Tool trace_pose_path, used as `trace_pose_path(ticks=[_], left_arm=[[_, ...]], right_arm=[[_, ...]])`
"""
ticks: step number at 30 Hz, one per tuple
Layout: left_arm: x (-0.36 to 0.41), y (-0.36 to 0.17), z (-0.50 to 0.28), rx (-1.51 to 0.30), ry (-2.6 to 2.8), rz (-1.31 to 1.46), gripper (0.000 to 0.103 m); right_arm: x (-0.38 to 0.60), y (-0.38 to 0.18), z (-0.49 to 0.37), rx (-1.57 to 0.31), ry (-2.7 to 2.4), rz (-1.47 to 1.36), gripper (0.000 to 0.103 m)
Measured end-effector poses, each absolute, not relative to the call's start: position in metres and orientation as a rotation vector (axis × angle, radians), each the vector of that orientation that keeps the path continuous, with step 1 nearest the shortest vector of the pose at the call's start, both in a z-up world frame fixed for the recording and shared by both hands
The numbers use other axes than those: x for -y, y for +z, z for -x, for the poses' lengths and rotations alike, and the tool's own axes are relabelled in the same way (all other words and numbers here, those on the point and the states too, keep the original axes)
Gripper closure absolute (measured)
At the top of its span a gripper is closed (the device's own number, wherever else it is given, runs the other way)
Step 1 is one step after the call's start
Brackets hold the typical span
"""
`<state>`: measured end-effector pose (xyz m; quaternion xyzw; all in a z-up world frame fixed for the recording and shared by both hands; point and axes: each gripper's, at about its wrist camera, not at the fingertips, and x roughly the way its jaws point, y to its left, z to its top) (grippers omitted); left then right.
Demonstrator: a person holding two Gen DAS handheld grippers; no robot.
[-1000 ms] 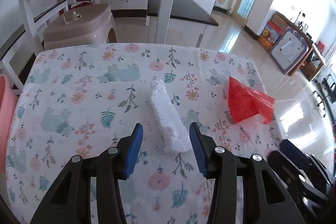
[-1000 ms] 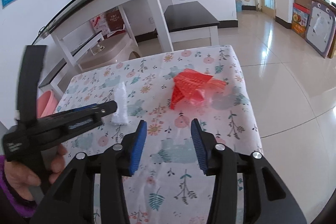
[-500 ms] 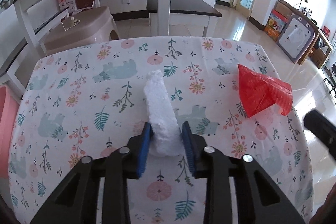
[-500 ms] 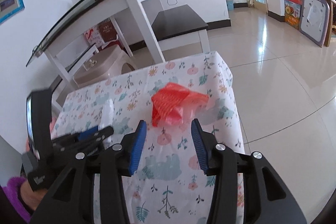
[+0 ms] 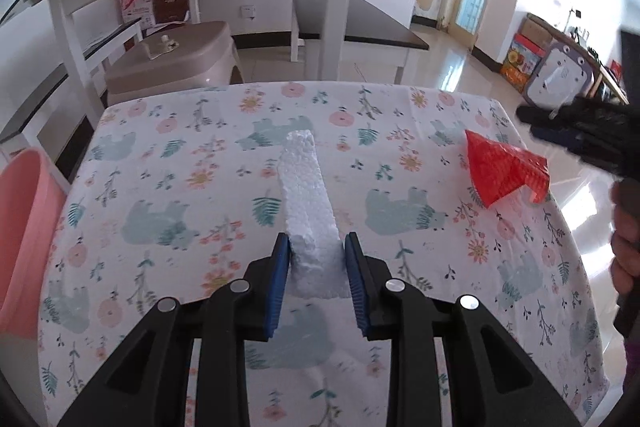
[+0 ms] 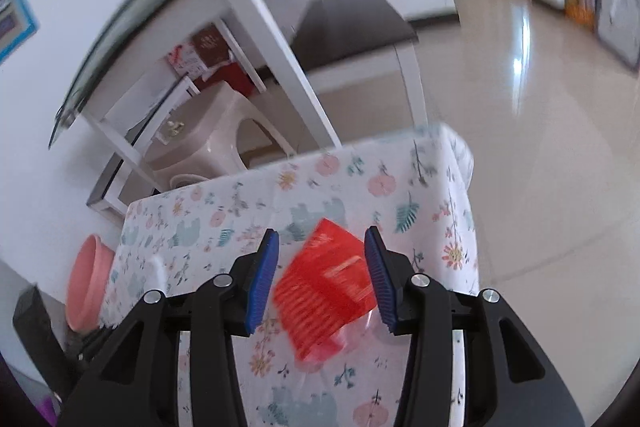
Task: Collect trash
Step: 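Grasp the white foam strip with the left tool while the right tool grasps the red bag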
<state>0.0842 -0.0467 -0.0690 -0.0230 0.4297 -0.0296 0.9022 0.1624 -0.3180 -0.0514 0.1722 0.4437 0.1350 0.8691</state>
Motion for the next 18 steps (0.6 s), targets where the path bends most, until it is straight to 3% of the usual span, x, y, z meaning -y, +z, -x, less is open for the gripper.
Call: trace_pose_path(ticks=[5, 18], left_arm=[[0.036, -0.063, -0.08, -0.872, -0.058, 0.072, 0.076], [0.011, -0.048, -0.054, -0.816, -0.031, 0.071, 0.075]], right_arm=[[0.319, -0.077, -0.155, -1.021, 0.31, -0.448, 0.058], [0.222, -0.08, -0.06, -1.104, 0.604, -0.394, 0.058]])
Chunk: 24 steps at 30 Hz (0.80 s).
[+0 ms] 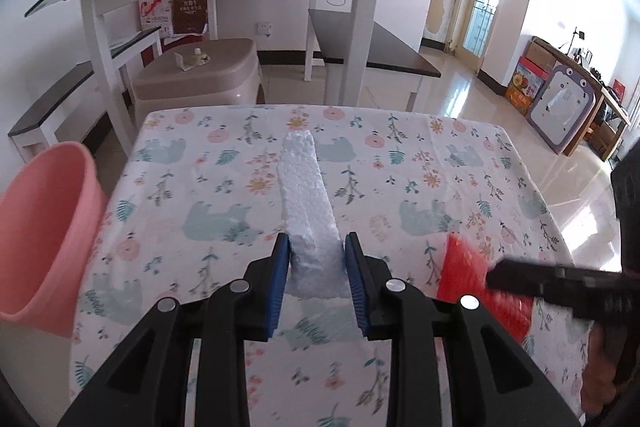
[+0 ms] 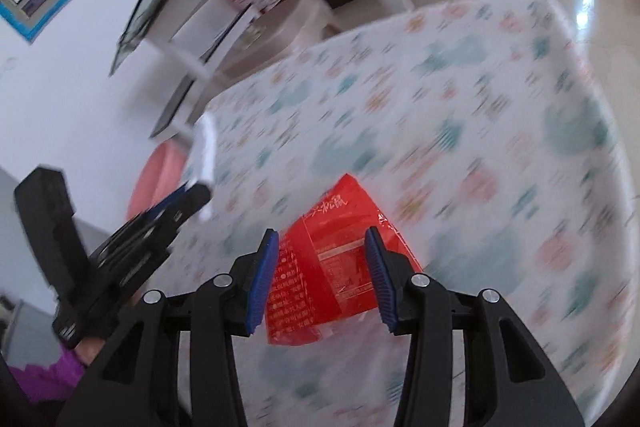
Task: Collect trash
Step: 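Grasp the white foam strip with the left tool while the right tool grasps the red bag, then carry the white foam strip and red bag over the pink bin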
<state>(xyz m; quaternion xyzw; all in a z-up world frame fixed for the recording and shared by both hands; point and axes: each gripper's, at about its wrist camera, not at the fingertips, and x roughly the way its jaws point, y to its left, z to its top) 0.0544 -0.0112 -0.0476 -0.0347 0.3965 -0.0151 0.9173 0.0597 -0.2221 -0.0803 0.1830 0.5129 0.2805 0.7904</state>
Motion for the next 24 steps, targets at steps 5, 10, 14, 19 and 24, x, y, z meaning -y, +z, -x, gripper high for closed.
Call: trace_pose_path(ticks=[5, 10, 14, 19, 24], left_arm=[[-0.006, -0.043, -0.038, -0.798, -0.018, 0.094, 0.075], [-0.021, -0.039, -0.018, -0.78, -0.011, 0.111, 0.075], [-0.03, -0.04, -0.004, -0.777, -0.013, 0.128, 0.075], [-0.039, -0.04, 0.01, -0.769, -0.014, 0.14, 0.075], [-0.045, -0.038, 0.021, -0.757, -0.016, 0.162, 0.075]], right_arm=[[0.205, -0.074, -0.028, -1.11, 0.637, -0.343, 0.058], [0.193, -0.064, -0.003, -1.109, 0.657, -0.277, 0.058], [0.188, -0.066, 0.015, -1.093, 0.62, -0.188, 0.058], [0.179, -0.062, 0.031, -1.044, 0.583, -0.064, 0.055], [0.164, -0.063, 0.032, -1.004, 0.549, 0.039, 0.053]])
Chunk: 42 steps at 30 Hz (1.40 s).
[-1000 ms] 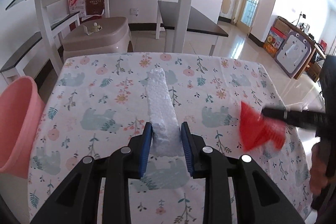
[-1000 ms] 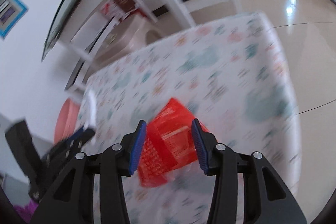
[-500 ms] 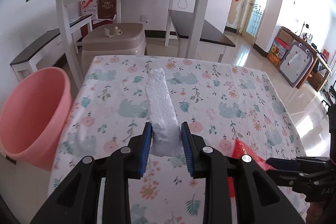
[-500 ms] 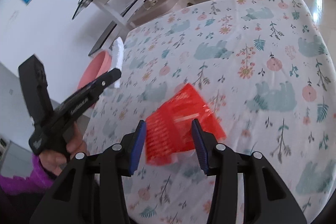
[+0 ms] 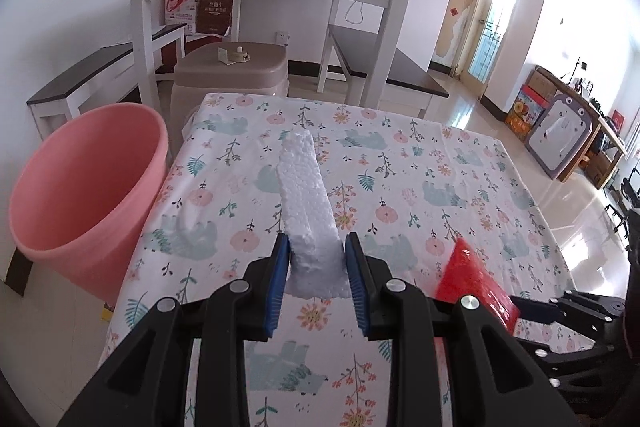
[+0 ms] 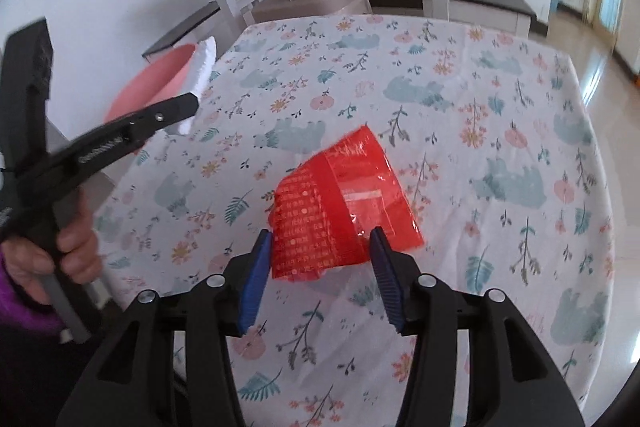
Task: Collect trash
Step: 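Carry the white foam strip and red bag over the pink bin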
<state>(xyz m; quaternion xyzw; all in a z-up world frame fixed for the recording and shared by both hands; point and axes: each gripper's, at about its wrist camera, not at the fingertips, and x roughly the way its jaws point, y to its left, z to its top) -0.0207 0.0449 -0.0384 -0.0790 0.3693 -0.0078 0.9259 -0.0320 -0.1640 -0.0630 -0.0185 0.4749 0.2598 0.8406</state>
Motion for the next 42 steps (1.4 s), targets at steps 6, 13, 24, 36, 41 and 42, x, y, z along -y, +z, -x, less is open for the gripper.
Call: trace_pose_path(ticks=[6, 13, 24, 36, 41, 42], left_arm=[[-0.053, -0.037, 0.03, -0.741, -0.011, 0.173, 0.075], [-0.065, -0.037, 0.037, -0.728, 0.002, 0.187, 0.075], [-0.097, -0.029, 0.054, -0.652, 0.053, 0.21, 0.075], [-0.178, -0.013, 0.072, -0.561, 0.242, 0.282, 0.075], [-0.212, -0.011, 0.071, -0.556, 0.307, 0.305, 0.075], [-0.219, -0.012, 0.07, -0.559, 0.321, 0.309, 0.075]], right_arm=[[0.147, -0.058, 0.032, -0.95, 0.561, 0.131, 0.053], [0.135, -0.058, 0.032, -0.922, 0.53, 0.192, 0.067], [0.098, -0.031, 0.017, -0.826, 0.607, 0.142, 0.08], [-0.021, -0.004, -0.016, -0.761, 0.856, 0.037, 0.08], [-0.068, 0.002, -0.029, -0.751, 0.903, 0.035, 0.08], [-0.078, 0.002, -0.032, -0.753, 0.909, 0.032, 0.08]])
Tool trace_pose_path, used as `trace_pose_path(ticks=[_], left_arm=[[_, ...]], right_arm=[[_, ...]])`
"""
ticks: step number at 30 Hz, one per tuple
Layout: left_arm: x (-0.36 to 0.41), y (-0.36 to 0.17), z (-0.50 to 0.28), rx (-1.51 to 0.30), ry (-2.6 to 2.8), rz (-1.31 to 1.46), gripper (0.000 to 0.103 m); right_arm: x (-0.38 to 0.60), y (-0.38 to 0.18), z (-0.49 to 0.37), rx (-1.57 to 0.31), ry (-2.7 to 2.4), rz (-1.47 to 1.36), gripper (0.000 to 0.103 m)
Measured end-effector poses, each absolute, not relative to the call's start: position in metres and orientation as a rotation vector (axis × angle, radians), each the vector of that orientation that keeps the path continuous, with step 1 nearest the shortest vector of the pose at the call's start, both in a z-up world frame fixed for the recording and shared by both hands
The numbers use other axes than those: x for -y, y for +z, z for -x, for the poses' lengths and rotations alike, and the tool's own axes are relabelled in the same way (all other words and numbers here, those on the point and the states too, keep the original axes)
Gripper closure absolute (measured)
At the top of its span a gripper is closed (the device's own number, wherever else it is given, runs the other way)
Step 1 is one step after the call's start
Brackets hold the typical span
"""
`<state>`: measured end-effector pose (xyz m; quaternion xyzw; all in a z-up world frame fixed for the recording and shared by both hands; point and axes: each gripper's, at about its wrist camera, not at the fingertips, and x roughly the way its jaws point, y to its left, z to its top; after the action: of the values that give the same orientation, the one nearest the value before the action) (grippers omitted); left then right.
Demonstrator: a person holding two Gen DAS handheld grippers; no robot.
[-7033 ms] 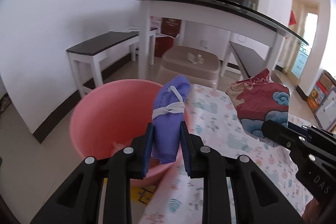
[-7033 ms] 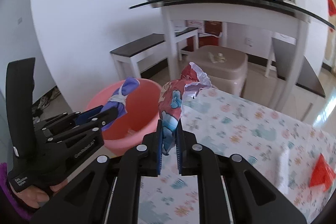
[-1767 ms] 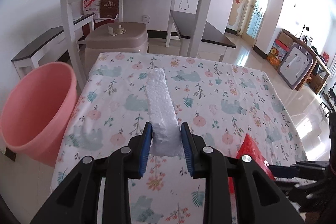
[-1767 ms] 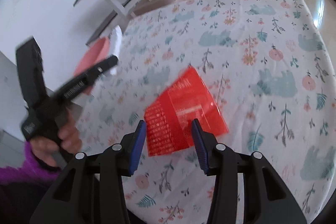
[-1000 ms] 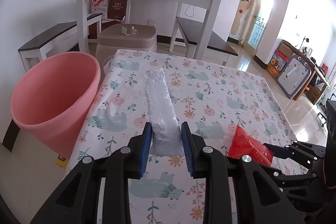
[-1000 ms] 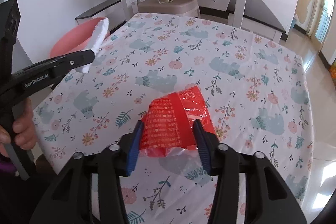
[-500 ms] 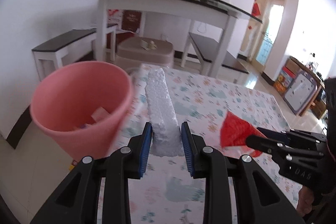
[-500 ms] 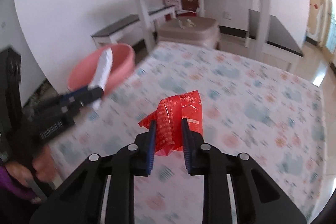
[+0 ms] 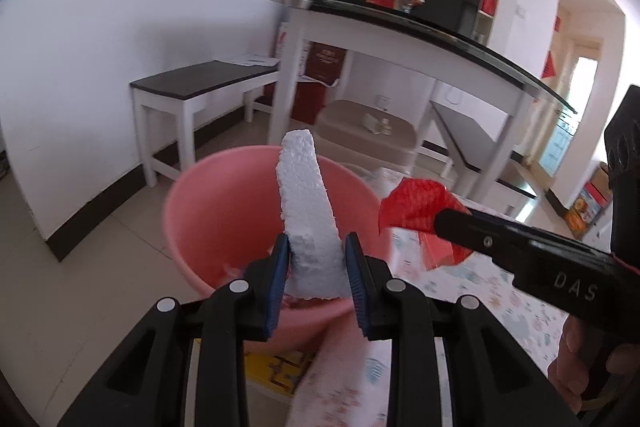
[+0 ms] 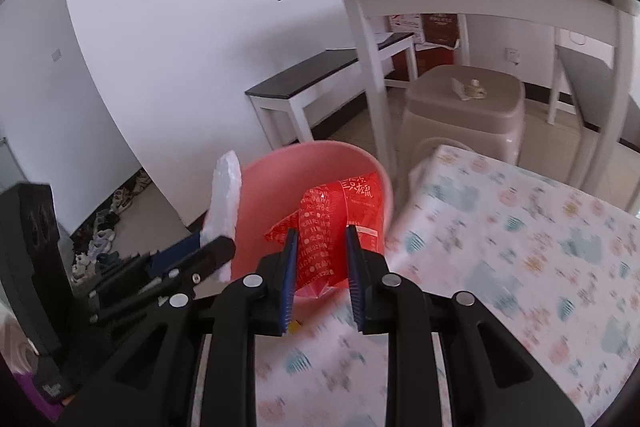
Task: Collect trash
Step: 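Carry the white foam strip and red bag over the pink bin, then open both tools to drop the foam strip and red bag into the bin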
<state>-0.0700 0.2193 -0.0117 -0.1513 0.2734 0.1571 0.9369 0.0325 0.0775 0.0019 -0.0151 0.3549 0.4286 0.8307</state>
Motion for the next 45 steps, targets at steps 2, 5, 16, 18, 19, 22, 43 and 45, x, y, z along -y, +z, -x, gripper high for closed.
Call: trace_pose_path(ticks=[2, 5, 16, 18, 19, 22, 43, 45], left_arm=[[-0.231, -0.014, 0.066, -0.568, 0.343, 0.315, 0.075], [-0.243, -0.017, 0.062, -0.576, 0.362, 0.318, 0.075], [-0.267, -0.036, 0.042, -0.652, 0.392, 0.328, 0.074], [-0.269, -0.038, 0.041, -0.661, 0.396, 0.331, 0.074], [-0.269, -0.039, 0.04, -0.664, 0.394, 0.333, 0.074], [-0.271, -0.041, 0.037, -0.679, 0.388, 0.342, 0.067], [-0.267, -0.023, 0.053, -0.652, 0.42, 0.346, 0.058], [-0.266, -0.021, 0.054, -0.651, 0.421, 0.347, 0.057]], right_arm=[[-0.088, 0.001, -0.035, -0.758, 0.918, 0.03, 0.08], [-0.103, -0.004, -0.04, -0.782, 0.927, 0.026, 0.08], [-0.126, -0.025, -0.054, -0.844, 0.929, 0.043, 0.08], [-0.128, -0.027, -0.056, -0.853, 0.929, 0.046, 0.076], [-0.128, -0.028, -0.055, -0.86, 0.931, 0.047, 0.075], [-0.13, -0.031, -0.059, -0.884, 0.934, 0.041, 0.07], [-0.125, -0.023, -0.062, -0.86, 0.946, 0.044, 0.058], [-0.126, -0.023, -0.063, -0.866, 0.948, 0.042, 0.057]])
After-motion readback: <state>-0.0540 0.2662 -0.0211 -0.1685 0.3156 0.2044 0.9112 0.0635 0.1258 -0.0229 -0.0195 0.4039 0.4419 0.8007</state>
